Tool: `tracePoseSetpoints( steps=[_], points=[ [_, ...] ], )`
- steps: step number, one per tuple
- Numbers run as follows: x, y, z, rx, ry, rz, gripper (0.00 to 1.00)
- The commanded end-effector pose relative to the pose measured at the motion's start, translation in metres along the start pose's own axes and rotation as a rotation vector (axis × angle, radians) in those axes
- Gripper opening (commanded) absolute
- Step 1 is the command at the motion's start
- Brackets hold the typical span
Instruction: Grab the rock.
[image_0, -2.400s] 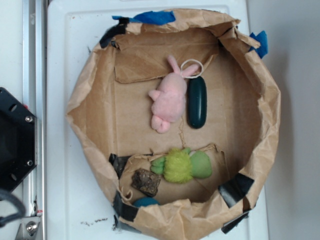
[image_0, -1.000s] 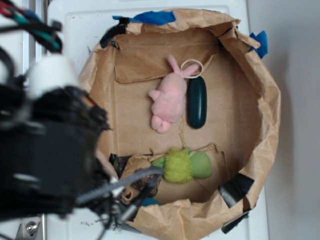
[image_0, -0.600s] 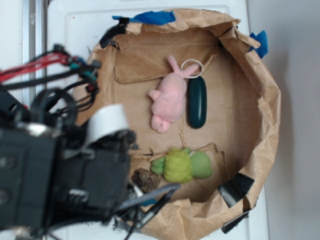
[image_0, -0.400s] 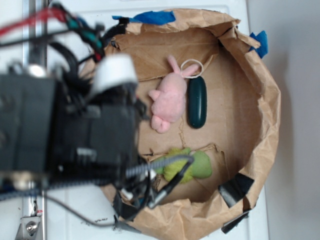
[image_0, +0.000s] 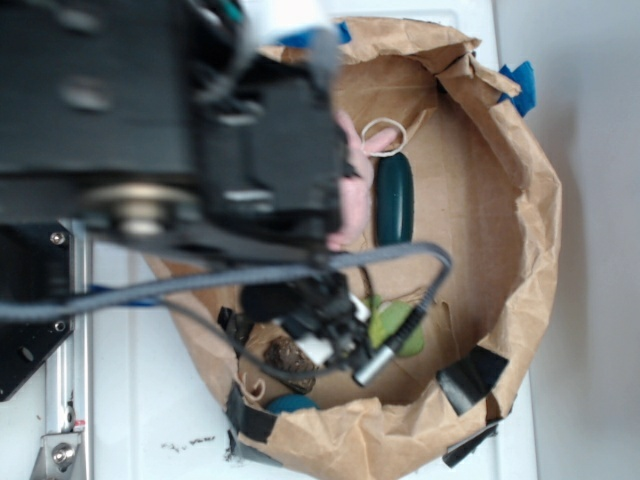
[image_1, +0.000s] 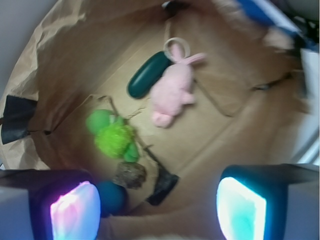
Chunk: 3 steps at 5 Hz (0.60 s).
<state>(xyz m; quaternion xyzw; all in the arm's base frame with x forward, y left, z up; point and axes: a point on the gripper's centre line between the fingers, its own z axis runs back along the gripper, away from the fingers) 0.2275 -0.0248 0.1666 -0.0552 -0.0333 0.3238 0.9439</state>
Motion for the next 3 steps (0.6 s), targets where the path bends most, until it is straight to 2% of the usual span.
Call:
tracePoseSetpoints(
  steps=[1,3],
  points=[
    [0.004,-0.005,-0.041,0.015,0.002,-0.008,1.00],
    [0.001,0.000,-0.057,0.019,0.015,0.001,1.00]
  ],
)
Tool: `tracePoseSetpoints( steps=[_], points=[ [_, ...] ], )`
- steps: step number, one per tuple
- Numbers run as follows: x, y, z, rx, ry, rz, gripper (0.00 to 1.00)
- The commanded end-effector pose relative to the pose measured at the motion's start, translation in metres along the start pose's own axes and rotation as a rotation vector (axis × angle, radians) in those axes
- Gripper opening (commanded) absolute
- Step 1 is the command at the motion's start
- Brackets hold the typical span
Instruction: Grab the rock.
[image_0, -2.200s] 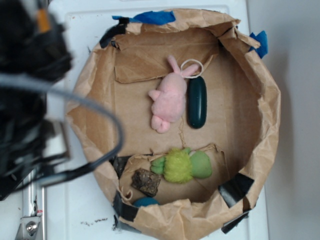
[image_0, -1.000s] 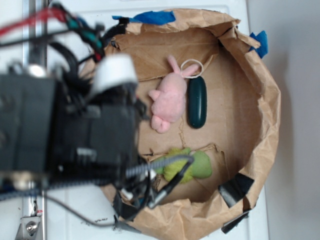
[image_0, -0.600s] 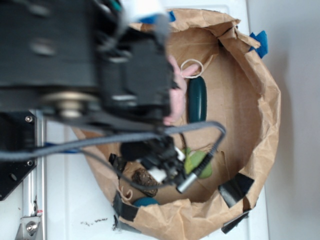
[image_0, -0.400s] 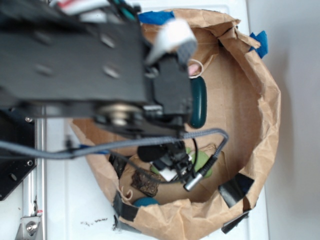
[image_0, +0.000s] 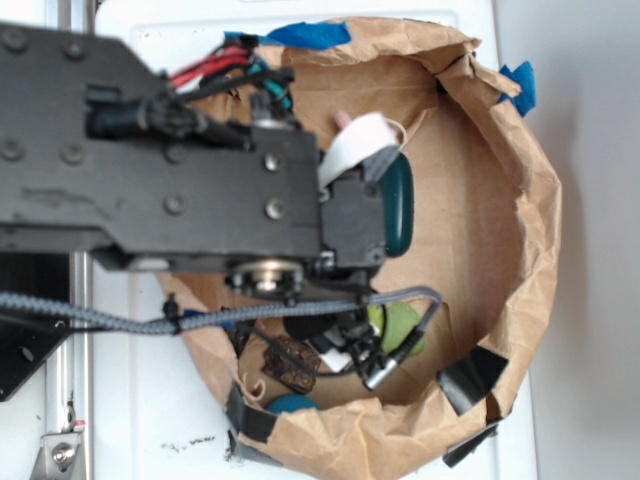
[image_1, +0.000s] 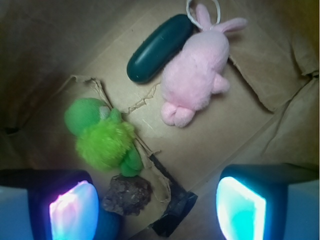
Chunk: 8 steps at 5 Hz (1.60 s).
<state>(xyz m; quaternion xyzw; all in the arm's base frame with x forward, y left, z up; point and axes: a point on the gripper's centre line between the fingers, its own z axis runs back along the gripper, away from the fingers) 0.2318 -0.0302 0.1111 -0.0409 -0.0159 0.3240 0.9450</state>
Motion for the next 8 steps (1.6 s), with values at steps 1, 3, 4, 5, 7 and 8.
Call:
tracePoseSetpoints(
  steps=[1,3,4,5,7,8],
  points=[
    [0.000,-0.004,-0.002,-0.029,-0.014,0.013,1.00],
    [-0.002,-0.020,-0.026,-0.068,-0.111,-0.059,1.00],
    [-0.011,-0.028,-0.037,-0.076,-0.095,-0.072,1.00],
    [-0.022,-0.033,-0.043,-0.110,-0.055,-0.081,1.00],
    [-0.036,-0.037,-0.054,-0.139,0.002,-0.110,1.00],
    [-0.033,-0.032,-0.063,-0.131,0.025,-0.101,1.00]
  ],
)
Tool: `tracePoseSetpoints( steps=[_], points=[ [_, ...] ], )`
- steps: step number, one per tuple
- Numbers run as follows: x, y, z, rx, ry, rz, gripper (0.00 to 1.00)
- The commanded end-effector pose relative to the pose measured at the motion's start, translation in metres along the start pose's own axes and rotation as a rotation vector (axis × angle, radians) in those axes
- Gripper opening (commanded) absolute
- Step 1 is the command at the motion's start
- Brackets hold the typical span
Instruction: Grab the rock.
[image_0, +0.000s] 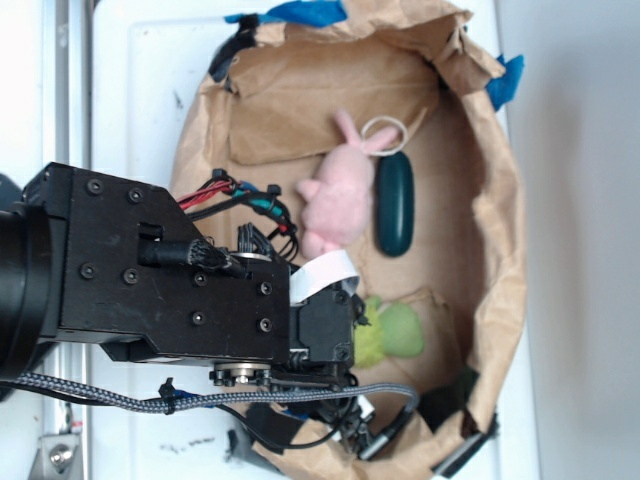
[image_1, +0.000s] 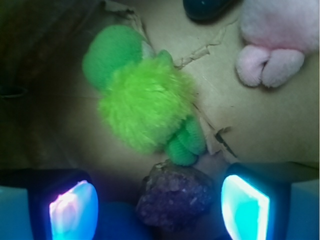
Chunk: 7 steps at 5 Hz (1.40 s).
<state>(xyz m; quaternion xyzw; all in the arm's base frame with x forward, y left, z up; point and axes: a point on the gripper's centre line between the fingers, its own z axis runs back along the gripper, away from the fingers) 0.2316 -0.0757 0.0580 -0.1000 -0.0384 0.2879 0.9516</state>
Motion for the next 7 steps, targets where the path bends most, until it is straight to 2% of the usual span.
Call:
tracePoseSetpoints(
  steps=[1,2,3,4,6,7],
  points=[
    [-0.008,0.004,-0.015,-0.004,0.080,-0.024,1.00],
    [-0.011,0.008,-0.022,0.008,0.103,-0.028,1.00],
    [-0.011,0.012,-0.026,0.013,0.093,-0.019,0.04],
    [-0.010,0.012,-0.025,0.010,0.092,-0.017,0.00],
    [-0.003,0.013,-0.018,-0.008,0.085,-0.014,0.00],
    [-0.002,0.019,0.004,0.012,0.075,-0.186,0.00]
  ],
)
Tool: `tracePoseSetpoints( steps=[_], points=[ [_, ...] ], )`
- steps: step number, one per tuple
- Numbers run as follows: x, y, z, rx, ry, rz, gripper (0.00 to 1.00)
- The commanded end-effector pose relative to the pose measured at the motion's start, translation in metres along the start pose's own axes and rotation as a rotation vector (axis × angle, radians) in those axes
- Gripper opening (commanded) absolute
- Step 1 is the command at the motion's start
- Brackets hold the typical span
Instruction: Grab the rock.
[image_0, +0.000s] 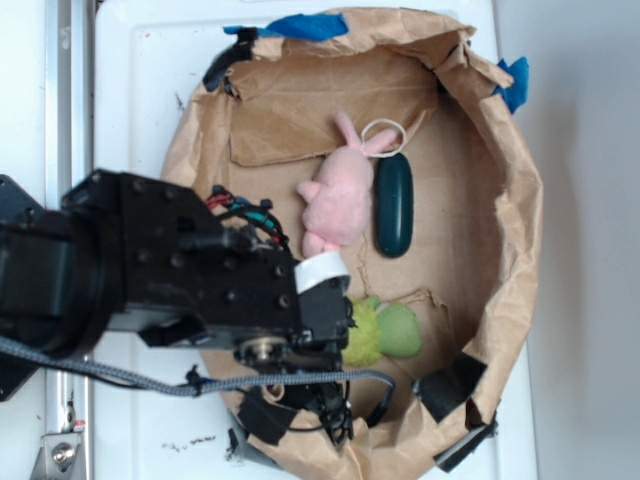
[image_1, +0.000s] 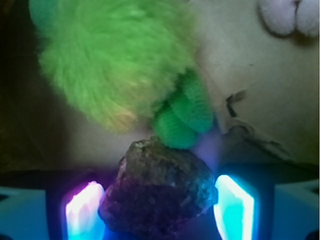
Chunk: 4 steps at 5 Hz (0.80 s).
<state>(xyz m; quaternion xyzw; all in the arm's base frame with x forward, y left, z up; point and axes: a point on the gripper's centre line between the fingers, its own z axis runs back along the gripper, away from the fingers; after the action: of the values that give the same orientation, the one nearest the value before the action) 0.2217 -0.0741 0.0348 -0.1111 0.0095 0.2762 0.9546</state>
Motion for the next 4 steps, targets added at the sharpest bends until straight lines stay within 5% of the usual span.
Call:
tracePoseSetpoints(
  steps=[1,3,4],
  points=[
    [0.008,0.022,0.081,0.045,-0.085,-0.412,0.00],
    [0.014,0.053,0.188,0.112,-0.212,-0.738,0.00],
    [0.028,0.055,0.215,0.087,-0.224,-0.813,0.00]
  ],
)
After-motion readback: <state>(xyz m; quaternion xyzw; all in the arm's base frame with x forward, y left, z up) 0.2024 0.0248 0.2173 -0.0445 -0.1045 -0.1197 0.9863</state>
